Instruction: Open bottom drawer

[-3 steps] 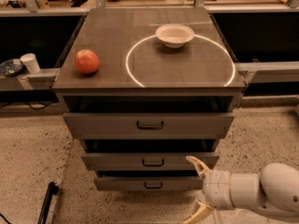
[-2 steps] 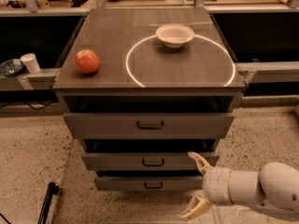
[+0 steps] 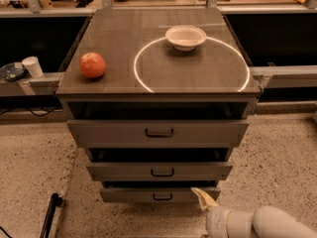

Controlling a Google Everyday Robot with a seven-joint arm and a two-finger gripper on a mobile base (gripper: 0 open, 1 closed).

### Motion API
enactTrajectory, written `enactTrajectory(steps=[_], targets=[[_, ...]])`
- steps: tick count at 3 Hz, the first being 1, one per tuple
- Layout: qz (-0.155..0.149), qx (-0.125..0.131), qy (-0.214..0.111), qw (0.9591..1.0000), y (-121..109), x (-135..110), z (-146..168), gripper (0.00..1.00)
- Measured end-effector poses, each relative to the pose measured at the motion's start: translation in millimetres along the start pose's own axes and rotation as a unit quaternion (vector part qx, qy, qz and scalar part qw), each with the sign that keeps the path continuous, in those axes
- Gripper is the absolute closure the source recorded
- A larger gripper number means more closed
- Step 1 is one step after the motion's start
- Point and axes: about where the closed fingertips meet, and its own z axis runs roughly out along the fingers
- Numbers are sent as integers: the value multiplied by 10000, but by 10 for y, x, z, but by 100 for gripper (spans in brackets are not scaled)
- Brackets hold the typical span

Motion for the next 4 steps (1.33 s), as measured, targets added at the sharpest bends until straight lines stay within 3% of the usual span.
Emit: enactTrajectory(steps=[1, 2, 3, 4], targets=[[155, 134, -52, 9998, 68, 596, 235, 0], [223, 113, -121, 9996, 98, 601, 295, 0], [183, -45, 110, 9998, 77, 692, 368, 0], [124, -328, 565, 9978, -79, 1220, 817, 0]])
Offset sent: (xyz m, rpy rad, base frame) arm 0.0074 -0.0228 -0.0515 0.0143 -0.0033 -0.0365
